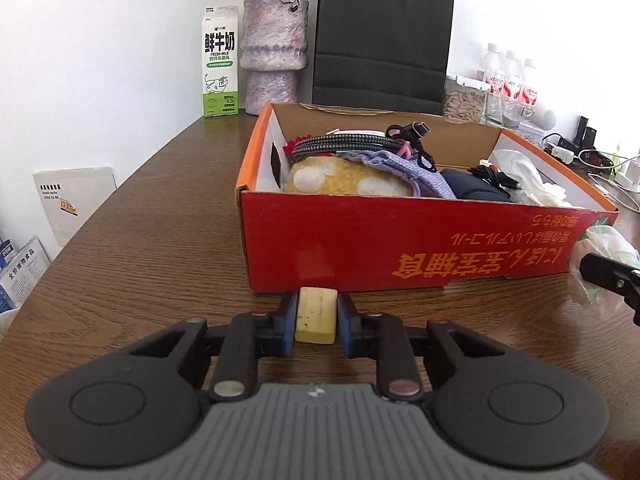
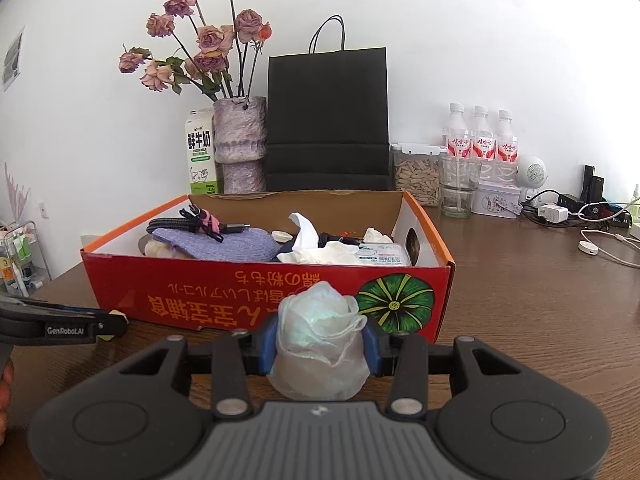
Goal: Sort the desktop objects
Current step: 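Grasp the yellow soap bar with the left tool while the right tool holds the bag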
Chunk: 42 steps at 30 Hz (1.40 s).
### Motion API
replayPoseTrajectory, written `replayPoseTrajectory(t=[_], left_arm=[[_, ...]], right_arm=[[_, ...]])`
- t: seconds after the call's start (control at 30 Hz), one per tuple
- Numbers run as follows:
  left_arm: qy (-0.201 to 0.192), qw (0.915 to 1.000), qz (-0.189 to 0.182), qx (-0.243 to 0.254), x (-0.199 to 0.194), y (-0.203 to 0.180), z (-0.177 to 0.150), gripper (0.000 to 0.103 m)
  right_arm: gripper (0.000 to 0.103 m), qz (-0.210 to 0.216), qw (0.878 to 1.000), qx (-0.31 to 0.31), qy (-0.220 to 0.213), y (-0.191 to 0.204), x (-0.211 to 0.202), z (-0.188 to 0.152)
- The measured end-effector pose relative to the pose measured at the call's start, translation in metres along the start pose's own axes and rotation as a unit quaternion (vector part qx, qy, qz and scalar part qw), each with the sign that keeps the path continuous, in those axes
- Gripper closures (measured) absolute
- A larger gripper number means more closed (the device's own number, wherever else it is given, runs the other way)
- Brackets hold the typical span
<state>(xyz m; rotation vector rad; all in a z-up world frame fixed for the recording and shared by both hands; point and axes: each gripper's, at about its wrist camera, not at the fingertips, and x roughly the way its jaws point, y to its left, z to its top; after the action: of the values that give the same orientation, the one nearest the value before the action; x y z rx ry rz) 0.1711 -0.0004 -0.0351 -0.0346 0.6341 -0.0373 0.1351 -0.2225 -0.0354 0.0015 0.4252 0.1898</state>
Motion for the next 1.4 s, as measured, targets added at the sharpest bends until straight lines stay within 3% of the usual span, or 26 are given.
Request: replayPoseTrajectory(t=[0.33,0.53,0.67,1.03,1.17,1.27,1.4], left_arm=[[-0.018,0.9998,0.005,-0.003,-0.011,-0.009,-0.004,0.082],[-0.082,0.9962,0.027,0.005,-0.034,-0.018,-0.009,0.082],[-0.1,0.9949,0.012,-0.005,-0.046,-0.02,-0.004,0.082],[-0.165,0.9859,-0.021,-0.017,-0.062,-0.038,0.05,0.082],[-0.195,0.9805,-0.021,-0.007,-0.06,-0.05,0.073,0.088],[-0.189,0.9818,-0.016,-0.015,-0.055,-0.048,0.082,0.088],[-0.128,0.9913,-0.017,-0.025,-0.048,-0.027,0.066,0.087]], right_arm=[[0.062,0.003,1.0,-0.004,-0.002,0.003,-0.001,0.0],[0.062,0.005,1.0,0.003,-0.026,-0.001,-0.01,-0.001],[0.062,0.007,0.999,-0.002,-0.037,0.0,-0.016,-0.001],[0.062,0.021,0.994,-0.009,-0.105,0.0,-0.024,0.049],[0.062,0.019,0.991,-0.013,-0.131,0.001,-0.014,0.076],[0.062,0.018,0.991,-0.007,-0.134,0.0,-0.001,0.089],[0.062,0.029,0.993,0.006,-0.118,-0.006,0.005,0.081]])
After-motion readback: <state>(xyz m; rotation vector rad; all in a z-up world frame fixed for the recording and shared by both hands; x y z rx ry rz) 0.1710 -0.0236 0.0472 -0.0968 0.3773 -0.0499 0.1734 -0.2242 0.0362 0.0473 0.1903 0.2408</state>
